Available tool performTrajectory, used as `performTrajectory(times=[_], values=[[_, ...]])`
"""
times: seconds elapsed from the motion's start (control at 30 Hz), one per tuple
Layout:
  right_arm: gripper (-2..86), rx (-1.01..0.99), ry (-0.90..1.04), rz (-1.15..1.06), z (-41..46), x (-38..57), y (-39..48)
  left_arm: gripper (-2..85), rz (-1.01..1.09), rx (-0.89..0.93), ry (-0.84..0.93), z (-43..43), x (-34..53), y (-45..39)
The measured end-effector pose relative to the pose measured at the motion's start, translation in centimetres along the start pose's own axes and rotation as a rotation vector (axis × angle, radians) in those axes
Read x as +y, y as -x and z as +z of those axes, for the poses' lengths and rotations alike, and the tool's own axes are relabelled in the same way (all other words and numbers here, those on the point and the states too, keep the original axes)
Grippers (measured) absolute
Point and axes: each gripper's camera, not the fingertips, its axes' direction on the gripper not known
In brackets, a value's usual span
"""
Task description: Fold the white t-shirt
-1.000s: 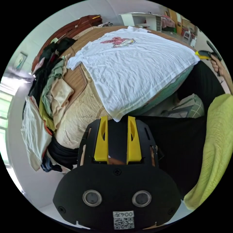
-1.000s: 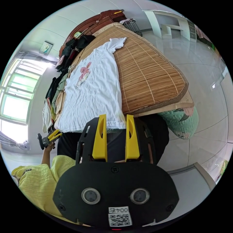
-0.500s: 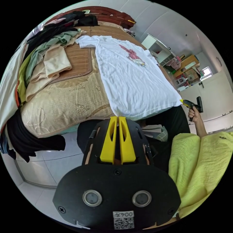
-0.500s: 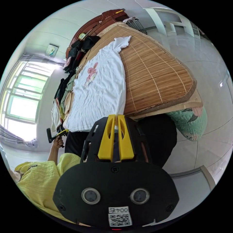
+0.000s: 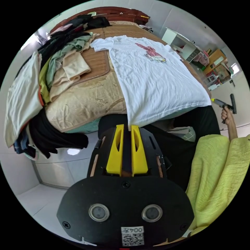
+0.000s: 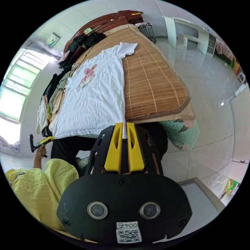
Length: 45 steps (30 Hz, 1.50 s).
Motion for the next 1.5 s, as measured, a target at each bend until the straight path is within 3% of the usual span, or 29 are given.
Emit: performTrajectory(times=[0.17, 0.37, 0.57, 0.8, 1.1, 1.27, 1.4, 1.5], values=[[3.5, 0.183, -0.085, -0.225, -0.8, -1.5, 6.9, 1.6, 0.176, -0.141, -0.148, -2.7, -2.9, -6.9], [-0.2, 0.223, -0.073, -0.378, 3.5, -4.4, 13.5, 1.0, 0.353, -0.243, -0.251, 1.7, -9.8, -17.2], [-0.7, 0.304, 0.006, -0.437, 7.7, -4.6, 15.8, 0.6, 0.425, -0.323, -0.181, 7.0, -11.9, -23.0], [-0.7, 0.429, -0.017, -0.483, 8.0, -3.7, 17.2, 0.3, 0.302, -0.226, -0.075, 7.7, -13.8, -24.1], [-0.7, 0.361, -0.085, -0.521, 6.1, -3.7, 14.3, 0.7, 0.439, -0.305, -0.112, 8.7, -12.6, -27.5], [0.0, 0.288, 0.127, -0.587, 3.7, -7.4, 12.7, 1.0, 0.462, -0.333, -0.193, 9.1, -11.0, -28.5], [3.4, 0.246, 0.224, -0.540, 3.4, -9.7, 10.2, 1.2, 0.426, -0.312, -0.178, 9.2, -11.2, -28.5], [7.0, 0.105, 0.212, -0.488, 1.2, -11.5, 7.5, 1.7, 0.399, -0.320, -0.222, 7.9, -11.5, -28.5]])
